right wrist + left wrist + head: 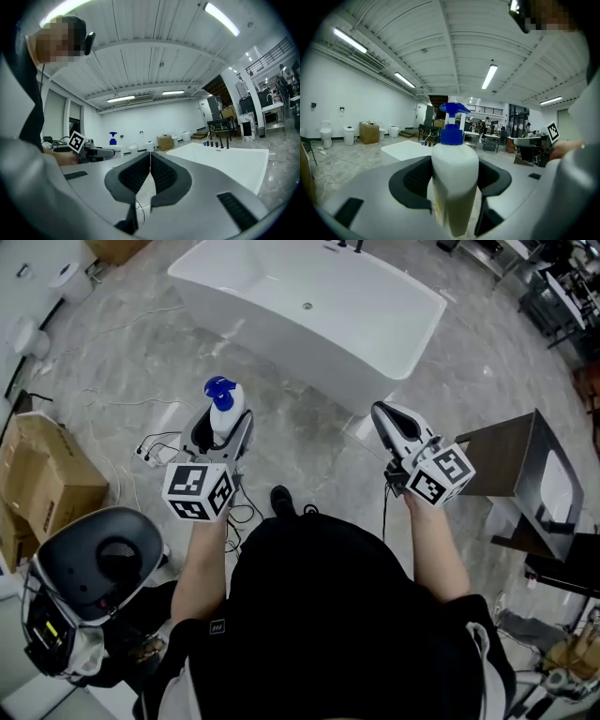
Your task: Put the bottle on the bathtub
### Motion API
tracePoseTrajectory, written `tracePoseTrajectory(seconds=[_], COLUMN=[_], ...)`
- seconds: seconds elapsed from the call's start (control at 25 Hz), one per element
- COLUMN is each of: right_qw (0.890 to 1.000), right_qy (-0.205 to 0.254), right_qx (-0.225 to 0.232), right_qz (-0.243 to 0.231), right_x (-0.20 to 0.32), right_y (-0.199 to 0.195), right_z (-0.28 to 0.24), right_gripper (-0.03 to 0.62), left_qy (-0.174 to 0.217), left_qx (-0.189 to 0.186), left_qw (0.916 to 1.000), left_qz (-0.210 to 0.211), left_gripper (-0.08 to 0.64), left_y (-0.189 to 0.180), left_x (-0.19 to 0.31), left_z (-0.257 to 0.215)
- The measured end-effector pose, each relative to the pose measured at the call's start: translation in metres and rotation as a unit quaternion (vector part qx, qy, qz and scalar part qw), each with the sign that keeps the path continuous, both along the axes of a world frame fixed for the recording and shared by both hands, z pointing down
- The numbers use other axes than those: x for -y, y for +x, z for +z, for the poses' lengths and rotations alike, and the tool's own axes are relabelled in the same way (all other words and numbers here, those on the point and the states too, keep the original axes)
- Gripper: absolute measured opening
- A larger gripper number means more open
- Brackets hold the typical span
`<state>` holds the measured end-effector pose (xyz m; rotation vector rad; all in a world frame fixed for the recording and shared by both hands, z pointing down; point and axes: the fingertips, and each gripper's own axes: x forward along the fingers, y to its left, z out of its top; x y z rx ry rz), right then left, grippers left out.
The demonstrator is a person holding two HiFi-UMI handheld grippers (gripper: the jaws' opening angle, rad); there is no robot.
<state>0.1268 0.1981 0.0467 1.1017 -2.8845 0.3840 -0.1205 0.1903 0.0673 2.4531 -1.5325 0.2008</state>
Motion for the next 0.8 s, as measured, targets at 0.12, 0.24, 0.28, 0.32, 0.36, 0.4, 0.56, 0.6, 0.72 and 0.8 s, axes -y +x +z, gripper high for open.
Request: tracePoseTrajectory(seconds=[0.12,0.24,0.28,0.32,0.36,0.4,0.56,0.6,0.72,0.8], right_qw=[1.0,1.0,1.0,1.0,1.0,0.999,0.999,0.999,0.999,0.999], right_qy=[-0.004,-0.005,-0.008,-0.013,-0.019,-0.024,-0.032,-0.035,-0.044,-0.047], right_qx=[0.001,0.003,0.002,0.0,-0.001,-0.002,-0.001,-0.001,0.004,0.008], right_qz=[0.006,0.013,0.015,0.017,0.019,0.022,0.027,0.027,0.025,0.02], right_x=[0.023,0.039,0.044,0.047,0.051,0.054,0.071,0.077,0.094,0.109], right_y=[-0.023,-0.039,-0.041,-0.042,-0.042,-0.042,-0.041,-0.04,-0.032,-0.026], right_z=[0.002,0.002,0.003,0.005,0.008,0.011,0.021,0.024,0.033,0.038], right_gripper=[0.029,0.029,0.029,0.029,0.029,0.029,0.029,0.029,0.029,0.029], left_qy=[-0.003,-0.012,-0.016,-0.02,-0.022,-0.025,-0.037,-0.04,-0.047,-0.05], left_qx=[-0.001,0.003,0.002,0.0,-0.002,-0.002,-0.005,-0.006,-0.004,-0.002], left_qw=[0.9999,0.9997,0.9996,0.9995,0.9994,0.9993,0.9987,0.9985,0.9982,0.9982], left_qz=[0.011,0.022,0.023,0.024,0.025,0.026,0.036,0.037,0.038,0.034], left_gripper=[0.274,0.274,0.273,0.275,0.275,0.274,0.274,0.275,0.273,0.275], left_y=[-0.021,-0.037,-0.04,-0.042,-0.043,-0.043,-0.039,-0.036,-0.024,-0.016], left_x=[0.024,0.044,0.05,0.055,0.059,0.063,0.083,0.088,0.102,0.115], left_z=[0.004,0.011,0.014,0.016,0.017,0.019,0.033,0.036,0.043,0.046])
